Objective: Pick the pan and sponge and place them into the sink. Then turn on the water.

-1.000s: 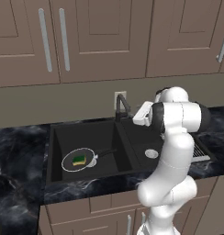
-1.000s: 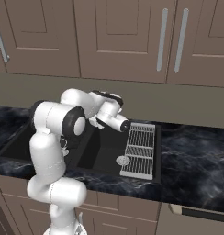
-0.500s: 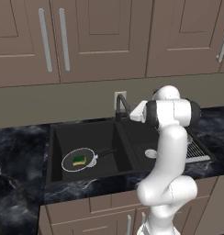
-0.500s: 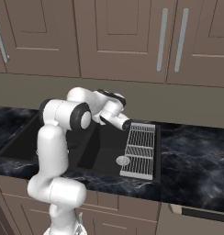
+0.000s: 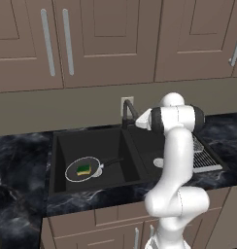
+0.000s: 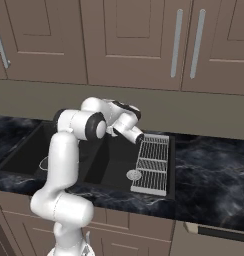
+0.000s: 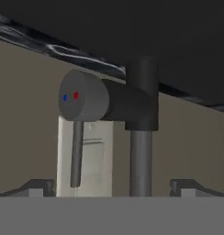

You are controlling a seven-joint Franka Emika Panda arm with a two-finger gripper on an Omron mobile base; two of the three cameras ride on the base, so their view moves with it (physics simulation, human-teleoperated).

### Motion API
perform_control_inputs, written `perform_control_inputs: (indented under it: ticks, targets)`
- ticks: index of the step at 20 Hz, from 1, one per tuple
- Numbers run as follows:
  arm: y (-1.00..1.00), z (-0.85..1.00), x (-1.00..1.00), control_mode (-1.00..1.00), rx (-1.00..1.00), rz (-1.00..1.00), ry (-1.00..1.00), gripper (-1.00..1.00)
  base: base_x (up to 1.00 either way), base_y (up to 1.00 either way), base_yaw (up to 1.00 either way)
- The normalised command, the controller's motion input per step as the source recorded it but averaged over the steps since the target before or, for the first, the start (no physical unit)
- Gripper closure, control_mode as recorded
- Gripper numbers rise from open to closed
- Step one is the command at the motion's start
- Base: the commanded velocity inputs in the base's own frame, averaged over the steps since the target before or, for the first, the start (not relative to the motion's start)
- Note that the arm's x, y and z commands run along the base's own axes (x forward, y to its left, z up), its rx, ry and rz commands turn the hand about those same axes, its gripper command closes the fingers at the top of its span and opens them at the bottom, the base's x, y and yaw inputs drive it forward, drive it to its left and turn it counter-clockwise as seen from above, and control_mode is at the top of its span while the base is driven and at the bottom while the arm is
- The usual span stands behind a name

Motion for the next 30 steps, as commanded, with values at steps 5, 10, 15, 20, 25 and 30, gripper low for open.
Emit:
perform_control_inputs:
  ticks: [5,10,15,20,25,30]
  targets:
    - [0.00,-0.21,0.37,-1.00,0.03,0.00,0.00,-1.00,0.00,0.00,0.00]
    - [0.00,-0.17,0.31,-1.00,0.01,0.00,0.00,-1.00,0.00,0.00,0.00]
    - [0.00,-0.03,0.40,-1.00,0.00,0.00,0.00,-1.00,0.00,0.00,0.00]
    - [0.00,0.00,0.43,-1.00,0.01,0.00,0.00,-1.00,0.00,0.00,0.00]
    - [0.00,0.08,0.19,-1.00,0.05,0.00,0.00,-1.00,0.00,0.00,0.00]
    - [0.00,0.24,0.03,-1.00,0.10,0.00,0.00,-1.00,0.00,0.00,0.00]
